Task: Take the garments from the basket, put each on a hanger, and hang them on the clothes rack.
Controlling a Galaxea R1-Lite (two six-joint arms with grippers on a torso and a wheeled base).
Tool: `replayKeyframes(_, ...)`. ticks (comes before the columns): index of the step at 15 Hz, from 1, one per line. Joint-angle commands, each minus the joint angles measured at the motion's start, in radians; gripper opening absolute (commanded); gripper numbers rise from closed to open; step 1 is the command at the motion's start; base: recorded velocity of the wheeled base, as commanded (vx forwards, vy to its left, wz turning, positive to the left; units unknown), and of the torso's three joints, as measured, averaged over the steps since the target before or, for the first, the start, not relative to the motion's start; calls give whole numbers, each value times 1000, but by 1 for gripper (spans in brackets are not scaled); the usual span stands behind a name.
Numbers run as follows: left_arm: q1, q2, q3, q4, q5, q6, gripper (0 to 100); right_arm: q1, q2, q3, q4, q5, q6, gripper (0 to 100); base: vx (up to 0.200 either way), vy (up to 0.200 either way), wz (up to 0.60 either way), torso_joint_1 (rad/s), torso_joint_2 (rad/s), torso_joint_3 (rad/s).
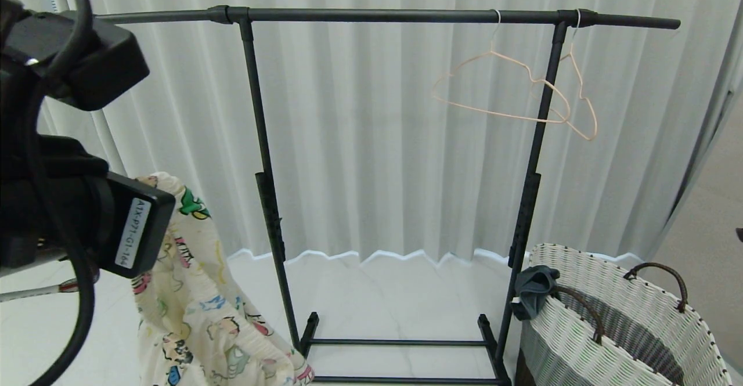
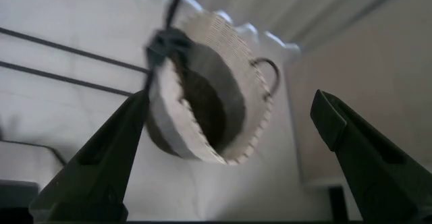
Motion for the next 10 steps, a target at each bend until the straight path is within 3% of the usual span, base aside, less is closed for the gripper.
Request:
replayKeyframes(1, 60, -61, 27, 0, 1, 1, 0, -57, -21, 13, -11, 29, -3, 100, 0, 0, 0, 0, 0, 0)
replayKeyframes(3, 66, -74, 38, 0, 1, 1, 0, -61, -24, 9, -11, 101, -3, 100, 0, 0, 0, 0, 0, 0)
replayKeyframes(7, 66, -104, 64, 0, 30, 2, 0, -63, -21, 10, -42, 109, -4, 100, 0, 0, 0, 129, -115, -137)
replayKeyframes(10, 63, -122, 81, 0, 30, 4, 0, -63, -18, 10, -62, 109, -4, 100, 0, 0, 0, 216, -593, -233)
